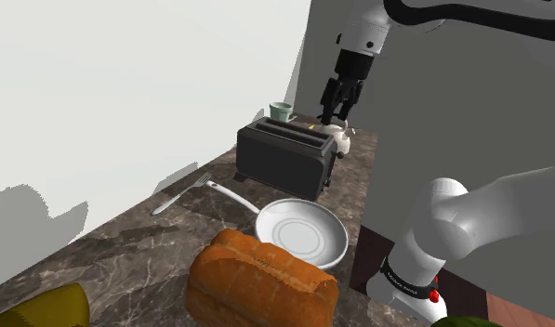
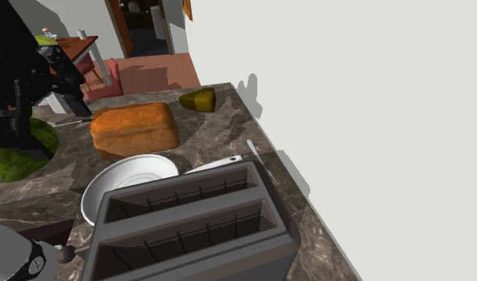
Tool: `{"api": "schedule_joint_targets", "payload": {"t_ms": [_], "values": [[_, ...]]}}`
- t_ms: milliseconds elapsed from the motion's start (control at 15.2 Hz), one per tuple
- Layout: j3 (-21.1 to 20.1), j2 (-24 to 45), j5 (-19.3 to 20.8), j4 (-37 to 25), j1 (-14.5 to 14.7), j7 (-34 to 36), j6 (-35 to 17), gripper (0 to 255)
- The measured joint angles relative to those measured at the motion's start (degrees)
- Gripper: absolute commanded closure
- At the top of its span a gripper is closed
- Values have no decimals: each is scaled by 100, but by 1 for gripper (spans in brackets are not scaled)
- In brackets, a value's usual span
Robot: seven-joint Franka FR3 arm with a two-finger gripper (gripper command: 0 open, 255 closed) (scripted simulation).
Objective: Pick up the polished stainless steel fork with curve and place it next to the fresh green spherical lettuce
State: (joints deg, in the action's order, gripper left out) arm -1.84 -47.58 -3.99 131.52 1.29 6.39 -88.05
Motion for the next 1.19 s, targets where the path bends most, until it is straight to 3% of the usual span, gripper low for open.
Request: {"api": "schedule_joint_targets", "payload": {"t_ms": [198,462,792,1188], "values": [[-173,87,-94,67,-46,301,-165,0],[-752,441,-379,207,-189,1305,-704,0],[-1494,1160,-608,183,-426,2623,-1463,0],[-2304,2299,-522,-233,-824,4239,-2219,0]]}}
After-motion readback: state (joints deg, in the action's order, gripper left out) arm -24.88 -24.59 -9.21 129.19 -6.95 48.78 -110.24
